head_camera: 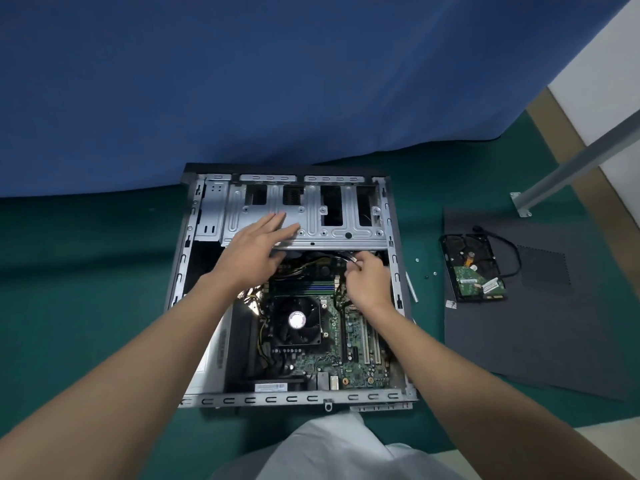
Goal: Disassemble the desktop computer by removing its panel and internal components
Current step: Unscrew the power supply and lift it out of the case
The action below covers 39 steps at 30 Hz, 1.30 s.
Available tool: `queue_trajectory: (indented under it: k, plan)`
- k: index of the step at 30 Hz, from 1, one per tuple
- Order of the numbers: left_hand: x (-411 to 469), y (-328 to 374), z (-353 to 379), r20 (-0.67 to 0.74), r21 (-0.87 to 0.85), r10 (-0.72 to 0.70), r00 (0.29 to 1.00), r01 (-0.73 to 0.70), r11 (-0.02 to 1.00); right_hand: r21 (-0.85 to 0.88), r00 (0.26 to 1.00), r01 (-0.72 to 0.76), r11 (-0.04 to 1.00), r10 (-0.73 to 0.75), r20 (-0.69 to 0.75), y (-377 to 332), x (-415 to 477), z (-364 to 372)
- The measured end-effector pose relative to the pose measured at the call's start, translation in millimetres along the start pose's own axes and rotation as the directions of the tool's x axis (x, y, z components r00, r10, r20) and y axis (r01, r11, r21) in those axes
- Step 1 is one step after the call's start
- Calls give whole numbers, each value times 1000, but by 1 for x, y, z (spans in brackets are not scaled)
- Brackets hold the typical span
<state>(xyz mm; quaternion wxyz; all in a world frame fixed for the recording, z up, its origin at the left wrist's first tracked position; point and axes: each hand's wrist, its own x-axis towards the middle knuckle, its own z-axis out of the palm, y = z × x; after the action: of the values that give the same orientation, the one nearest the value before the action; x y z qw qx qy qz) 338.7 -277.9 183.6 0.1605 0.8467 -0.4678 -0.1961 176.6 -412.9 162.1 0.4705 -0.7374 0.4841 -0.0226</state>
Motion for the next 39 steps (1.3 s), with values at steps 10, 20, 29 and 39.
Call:
queue_trajectory:
  k: [10, 20, 29, 39]
  plan:
    - [-3, -15, 5, 13, 284, 35, 999, -37, 958, -529, 966, 168, 832, -34, 254, -24, 19, 26]
    - [7, -27, -3, 129, 119, 36, 991, -51, 992, -627, 925, 223, 747, 40, 378, -37, 40, 59]
    - [8, -27, -1, 95, 98, 30, 995, -39, 994, -666, 940, 278, 692, -51, 339, -35, 39, 68]
    - [8, -26, -1, 99, 107, 31, 995, -41, 993, -693, 880, 373, 617, 1, 475, -37, 53, 58]
